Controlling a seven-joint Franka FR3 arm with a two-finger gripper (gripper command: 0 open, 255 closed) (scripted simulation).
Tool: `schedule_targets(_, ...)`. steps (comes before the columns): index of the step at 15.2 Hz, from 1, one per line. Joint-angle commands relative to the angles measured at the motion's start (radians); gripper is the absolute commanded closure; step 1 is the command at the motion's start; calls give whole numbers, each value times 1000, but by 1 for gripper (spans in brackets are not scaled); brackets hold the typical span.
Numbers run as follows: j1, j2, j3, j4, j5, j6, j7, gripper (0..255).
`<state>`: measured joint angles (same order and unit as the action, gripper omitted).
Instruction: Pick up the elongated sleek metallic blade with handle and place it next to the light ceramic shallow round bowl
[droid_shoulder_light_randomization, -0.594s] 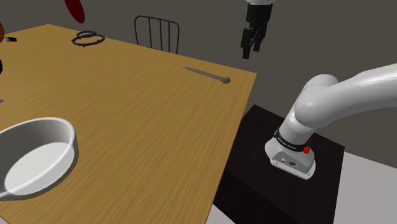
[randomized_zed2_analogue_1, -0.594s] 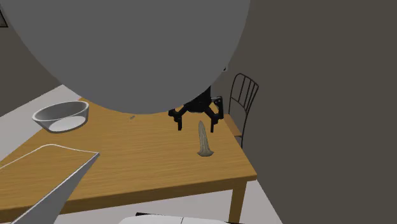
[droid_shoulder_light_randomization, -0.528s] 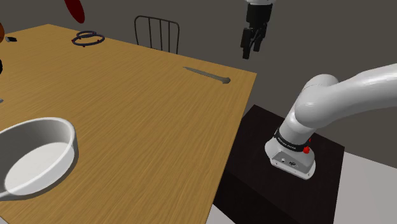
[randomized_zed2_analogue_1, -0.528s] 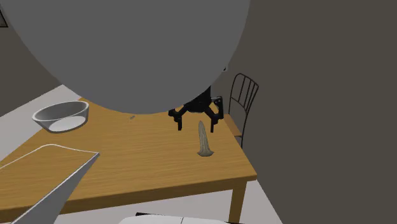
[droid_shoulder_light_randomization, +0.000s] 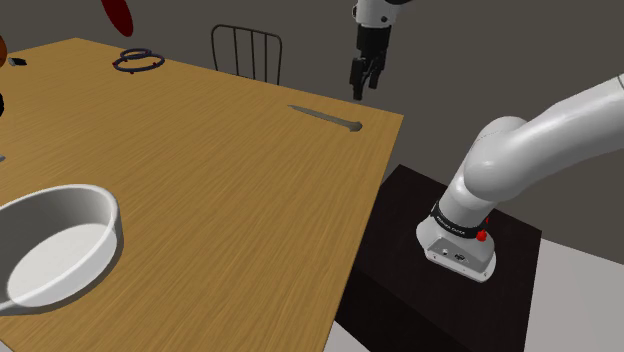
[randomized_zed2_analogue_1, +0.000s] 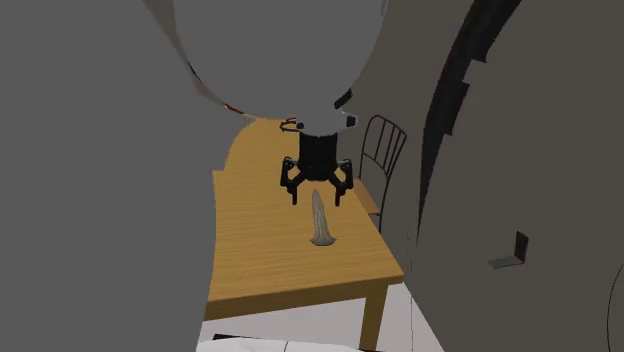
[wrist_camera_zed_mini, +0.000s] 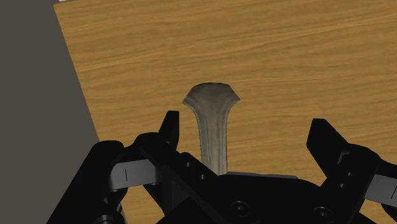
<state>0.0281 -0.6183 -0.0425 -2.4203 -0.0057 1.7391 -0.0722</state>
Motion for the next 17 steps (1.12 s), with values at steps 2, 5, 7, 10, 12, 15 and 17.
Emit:
schedule_targets(2,8,103,-11,19,3,99,-31,0)
schedule_targets(5,16,211,-23,56,9,185,-64,0)
schedule_targets(7,22,285,-29,87,15,236,-86,0)
schedule_targets(10,29,397,-37,144,29,304,-121,0)
schedule_targets(12,31,423,-38,147,33,329,-128,0)
schedule_targets(15,31,438,-38,121,35,371,-130,0)
schedule_targets(17,32,450,-38,104,36,399,-131,0)
